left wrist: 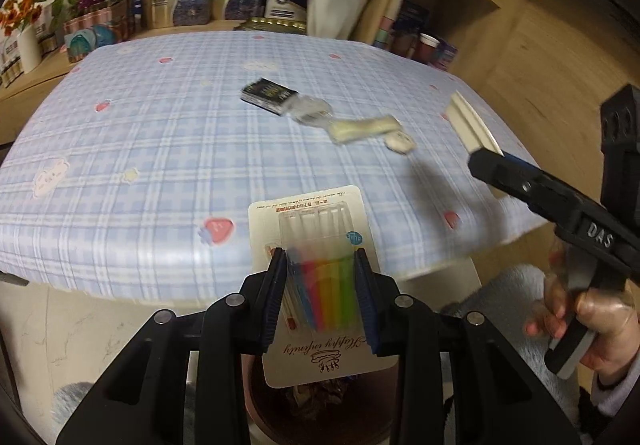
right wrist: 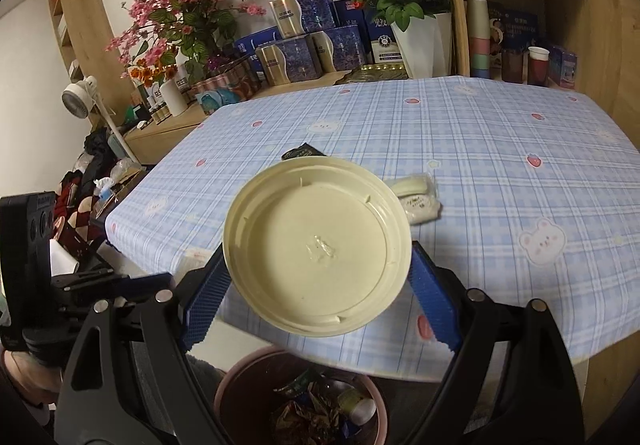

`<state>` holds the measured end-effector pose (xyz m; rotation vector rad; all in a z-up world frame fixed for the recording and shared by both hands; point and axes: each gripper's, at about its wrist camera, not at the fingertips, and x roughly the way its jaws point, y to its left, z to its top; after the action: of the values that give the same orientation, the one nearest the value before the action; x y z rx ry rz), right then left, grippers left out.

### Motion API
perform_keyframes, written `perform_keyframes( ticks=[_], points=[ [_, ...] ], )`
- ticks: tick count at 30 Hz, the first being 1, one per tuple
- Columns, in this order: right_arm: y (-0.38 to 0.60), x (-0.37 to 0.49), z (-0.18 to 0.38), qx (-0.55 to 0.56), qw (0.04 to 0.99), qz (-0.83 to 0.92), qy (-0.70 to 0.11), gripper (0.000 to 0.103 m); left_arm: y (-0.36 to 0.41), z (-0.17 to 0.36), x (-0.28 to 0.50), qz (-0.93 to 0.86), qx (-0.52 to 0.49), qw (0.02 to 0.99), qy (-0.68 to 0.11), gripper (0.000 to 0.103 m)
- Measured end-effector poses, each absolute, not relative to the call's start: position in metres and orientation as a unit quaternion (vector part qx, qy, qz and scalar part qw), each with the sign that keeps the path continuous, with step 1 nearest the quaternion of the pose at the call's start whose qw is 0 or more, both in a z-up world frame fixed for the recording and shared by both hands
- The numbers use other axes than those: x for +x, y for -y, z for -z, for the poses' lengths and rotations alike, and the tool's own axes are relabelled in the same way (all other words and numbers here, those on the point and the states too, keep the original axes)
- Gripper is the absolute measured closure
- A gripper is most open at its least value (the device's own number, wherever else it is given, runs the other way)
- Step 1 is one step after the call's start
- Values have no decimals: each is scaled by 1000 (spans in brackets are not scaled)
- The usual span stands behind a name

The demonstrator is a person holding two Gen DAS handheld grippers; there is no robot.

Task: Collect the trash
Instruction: 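Carry the cream lid and pen card over the brown bin with both tools, then open the left tool over the bin while the right tool opens to drop the lid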

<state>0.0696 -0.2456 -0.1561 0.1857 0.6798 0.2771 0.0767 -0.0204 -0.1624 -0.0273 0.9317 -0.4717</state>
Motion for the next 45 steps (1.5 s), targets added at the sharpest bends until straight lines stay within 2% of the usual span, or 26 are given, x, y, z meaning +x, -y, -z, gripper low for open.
perform_keyframes(
  ticks=[10, 18, 24, 26, 29, 31, 38, 45],
  points=[
    [245, 24, 159, 75, 935, -131, -321, 18, 53, 213, 28, 297, 36, 815, -496, 70],
    [254, 16, 162, 76, 934, -122, -327, 18, 77, 265, 32, 314, 45, 755, -574, 69],
    [254, 14, 166, 77, 933, -120, -331, 18, 81, 283, 33, 316, 50, 739, -592, 67],
    [254, 14, 168, 75, 932, -120, -333, 18, 78, 283, 32, 321, 43, 739, -591, 53],
    [254, 14, 169, 75, 931, -120, -335, 18, 71, 276, 32, 313, 34, 752, -579, 39],
    [253, 14, 170, 74, 931, -120, -336, 18, 65, 269, 33, 294, 28, 767, -570, 33],
    [243, 7, 181, 55, 926, -124, -353, 18, 4, 222, 35, 199, -55, 851, -483, 16],
    [220, 2, 199, 28, 913, -144, -380, 18, -42, 188, 24, 123, -104, 901, -403, 11]
  ],
)
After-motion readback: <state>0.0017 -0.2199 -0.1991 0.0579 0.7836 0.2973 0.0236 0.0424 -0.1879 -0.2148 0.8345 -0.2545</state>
